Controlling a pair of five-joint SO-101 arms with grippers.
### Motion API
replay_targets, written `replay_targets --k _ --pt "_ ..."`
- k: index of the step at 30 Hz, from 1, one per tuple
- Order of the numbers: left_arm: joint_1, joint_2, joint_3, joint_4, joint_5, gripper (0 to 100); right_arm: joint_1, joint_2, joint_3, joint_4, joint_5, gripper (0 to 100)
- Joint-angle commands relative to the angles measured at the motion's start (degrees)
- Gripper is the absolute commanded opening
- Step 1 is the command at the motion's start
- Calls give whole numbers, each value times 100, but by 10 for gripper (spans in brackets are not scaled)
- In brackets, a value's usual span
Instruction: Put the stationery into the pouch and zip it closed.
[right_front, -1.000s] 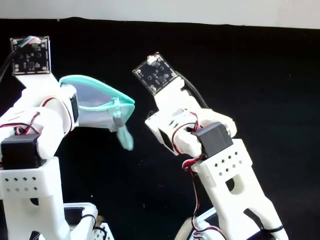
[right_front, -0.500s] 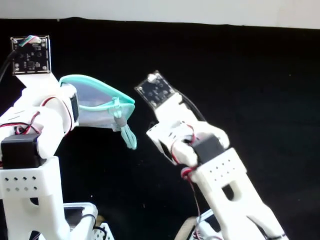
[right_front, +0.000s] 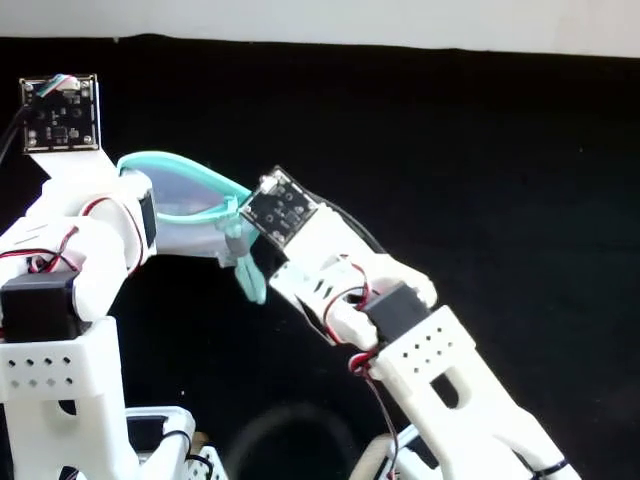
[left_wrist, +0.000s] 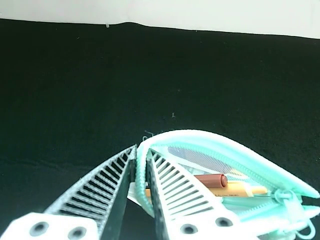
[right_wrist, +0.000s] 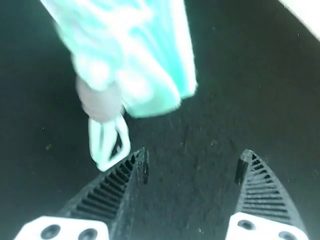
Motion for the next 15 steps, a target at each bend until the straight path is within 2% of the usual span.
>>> replay_targets --k 1,10,15 --pt "180 171 189 -35 26 7 -233 13 -84 -92 -114 283" --pt "180 171 189 -70 26 7 -321 13 338 31 -2453 283" --pt "180 171 189 -70 26 7 -330 -13 760 40 -3007 283"
